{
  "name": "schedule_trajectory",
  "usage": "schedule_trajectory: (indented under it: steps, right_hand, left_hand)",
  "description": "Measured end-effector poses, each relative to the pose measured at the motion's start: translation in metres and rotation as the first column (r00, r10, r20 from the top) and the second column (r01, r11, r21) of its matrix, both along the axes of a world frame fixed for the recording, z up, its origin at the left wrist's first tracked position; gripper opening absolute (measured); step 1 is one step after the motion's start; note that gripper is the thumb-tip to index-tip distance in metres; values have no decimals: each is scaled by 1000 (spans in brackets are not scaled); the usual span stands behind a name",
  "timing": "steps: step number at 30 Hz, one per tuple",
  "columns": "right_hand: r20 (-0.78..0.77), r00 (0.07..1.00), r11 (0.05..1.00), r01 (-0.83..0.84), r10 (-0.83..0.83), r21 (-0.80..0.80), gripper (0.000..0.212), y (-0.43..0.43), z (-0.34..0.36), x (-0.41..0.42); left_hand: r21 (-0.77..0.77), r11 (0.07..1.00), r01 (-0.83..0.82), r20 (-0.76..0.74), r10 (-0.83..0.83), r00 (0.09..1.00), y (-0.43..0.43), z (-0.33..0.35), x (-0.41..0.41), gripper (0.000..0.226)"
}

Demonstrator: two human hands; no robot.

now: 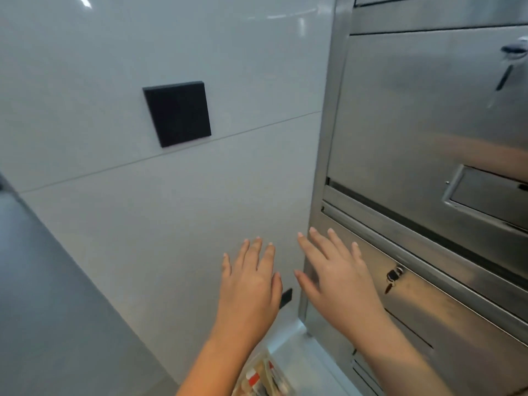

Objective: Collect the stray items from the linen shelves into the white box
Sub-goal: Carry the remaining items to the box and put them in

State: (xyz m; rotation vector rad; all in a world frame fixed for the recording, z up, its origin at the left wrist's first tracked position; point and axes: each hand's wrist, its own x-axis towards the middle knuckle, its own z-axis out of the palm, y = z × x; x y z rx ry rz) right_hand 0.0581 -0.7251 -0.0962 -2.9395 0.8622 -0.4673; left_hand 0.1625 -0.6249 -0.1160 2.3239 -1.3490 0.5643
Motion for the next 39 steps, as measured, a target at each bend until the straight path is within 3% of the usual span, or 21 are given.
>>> schedule_trajectory:
  steps: [5,12,18,29,36,39]
  right_hand:
    - [67,981,981,186,-182,-58,65,11,8,-32]
    - [47,935,935,354,-352,-27,62,10,12,-100]
    - [5,859,859,511,-511,-7,61,19,12,-181]
    - [-10,626,626,780,-780,2,59,81,18,-394]
    - [-11,411,411,911,-911,26,61,142,21,-526]
    - [-8,322,321,946,-947,32,62,170,21,-576]
  left_hand:
    - [28,987,160,-112,-156,981,-11,8,-20,40]
    - [-54,921,387,-48,-390,920,-32,12,-76,45]
    - [-30,831,556,-19,-557,831,-46,12,-148,48]
    - [-6,550,835,-97,-831,547,-36,24,-363,48]
    - [51,354,934,-71,-931,357,-10,32,-502,50]
    - [4,275,962,-27,-961,275,7,31,-558,49]
